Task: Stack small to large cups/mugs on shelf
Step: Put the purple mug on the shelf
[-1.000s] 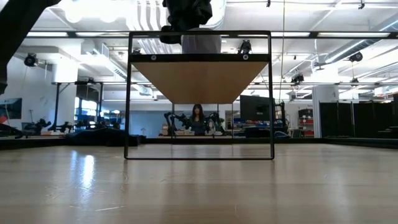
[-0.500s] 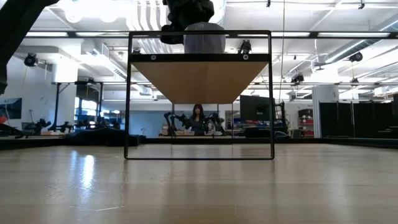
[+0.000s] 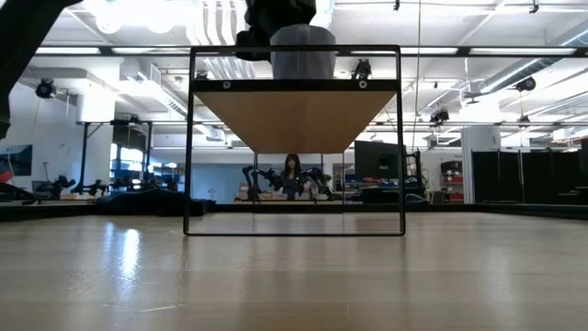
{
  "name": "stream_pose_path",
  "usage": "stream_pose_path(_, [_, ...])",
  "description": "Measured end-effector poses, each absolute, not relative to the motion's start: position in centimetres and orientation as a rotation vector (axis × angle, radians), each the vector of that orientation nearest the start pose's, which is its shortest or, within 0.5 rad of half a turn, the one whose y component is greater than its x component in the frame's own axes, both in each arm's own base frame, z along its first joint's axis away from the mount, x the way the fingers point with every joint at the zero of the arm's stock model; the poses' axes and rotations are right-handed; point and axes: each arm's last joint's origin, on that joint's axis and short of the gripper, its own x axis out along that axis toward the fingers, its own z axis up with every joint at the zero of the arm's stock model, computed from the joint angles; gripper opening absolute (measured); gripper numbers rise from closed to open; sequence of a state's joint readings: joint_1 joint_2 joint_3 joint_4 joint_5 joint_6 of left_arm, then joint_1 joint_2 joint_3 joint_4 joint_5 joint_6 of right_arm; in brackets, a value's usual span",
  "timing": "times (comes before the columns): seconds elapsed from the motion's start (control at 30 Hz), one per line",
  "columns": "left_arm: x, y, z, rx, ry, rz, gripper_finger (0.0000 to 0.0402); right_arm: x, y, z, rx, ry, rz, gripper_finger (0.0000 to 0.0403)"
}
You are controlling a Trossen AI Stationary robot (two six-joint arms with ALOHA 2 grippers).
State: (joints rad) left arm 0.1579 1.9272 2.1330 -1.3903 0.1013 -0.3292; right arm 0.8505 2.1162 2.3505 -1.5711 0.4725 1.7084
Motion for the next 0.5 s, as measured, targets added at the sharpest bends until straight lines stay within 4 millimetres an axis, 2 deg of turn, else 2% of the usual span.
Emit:
stream_pose_path(0.17, [36.7, 4.6, 37.2, -0.41, 1.2, 0.216, 0.0079, 27.6, 29.4, 35.3, 0.712, 0.93, -0.585, 0.0118])
stream_pose_path(0.5, [35.8, 1.8, 38.8, -0.34, 1.146, 0.19, 0.004, 27.6, 29.4, 35.3, 0.713, 0.93, -0.585, 0.0118])
